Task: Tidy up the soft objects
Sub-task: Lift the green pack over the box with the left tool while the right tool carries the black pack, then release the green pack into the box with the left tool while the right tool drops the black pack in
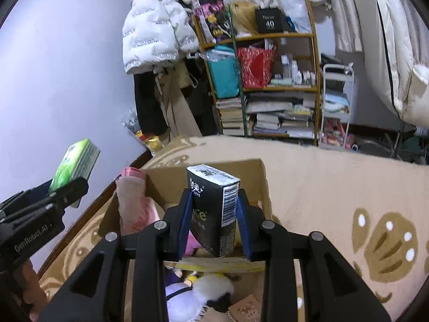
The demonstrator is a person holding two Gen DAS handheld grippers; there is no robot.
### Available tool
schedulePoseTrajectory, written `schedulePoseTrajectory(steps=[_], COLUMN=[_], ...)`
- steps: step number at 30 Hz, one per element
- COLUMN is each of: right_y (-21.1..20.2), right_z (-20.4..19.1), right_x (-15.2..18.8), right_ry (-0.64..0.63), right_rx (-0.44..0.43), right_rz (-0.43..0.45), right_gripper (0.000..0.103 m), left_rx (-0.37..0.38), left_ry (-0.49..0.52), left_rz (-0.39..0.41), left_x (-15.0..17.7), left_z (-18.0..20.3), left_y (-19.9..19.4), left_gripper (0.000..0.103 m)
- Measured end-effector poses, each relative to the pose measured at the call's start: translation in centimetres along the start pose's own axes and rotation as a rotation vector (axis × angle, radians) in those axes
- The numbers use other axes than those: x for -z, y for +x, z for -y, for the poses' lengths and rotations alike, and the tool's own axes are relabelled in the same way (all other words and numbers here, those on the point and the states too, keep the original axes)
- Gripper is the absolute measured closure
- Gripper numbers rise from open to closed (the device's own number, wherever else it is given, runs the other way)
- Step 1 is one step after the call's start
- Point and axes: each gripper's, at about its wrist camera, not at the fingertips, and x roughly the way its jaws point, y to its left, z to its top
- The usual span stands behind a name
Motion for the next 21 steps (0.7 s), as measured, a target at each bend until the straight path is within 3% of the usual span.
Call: schedulePoseTrajectory(steps=[3,13,17,21], right_y=[0.8,3.1,3.6,3.8], right_z=[0.6,2.1,2.1,2.1], right_x=[-0.1,0.3,0.6,0.6], right_ry=[0.015,0.061,0.072,0.072], right_rx=[0.004,-0.009,-0.023,-0.029], right_rz=[-0.009,-0.066,-0.092,-0.102], right_gripper=[0.07,0.069,0.066,0.066], left_rx=[-0.019,0.046,0.033,0.031], left_ry=[0.029,0.024,0.04,0.033], left_rz=[-0.005,-0.075,-0.077,-0.087], left_x=[0.2,1.6,1.7,1.9], left_z=[0.6,1.7,2.3,2.2], left_y=[1.0,4.5,5.0,5.2], left_gripper=[0.051,0.05,0.049,0.044])
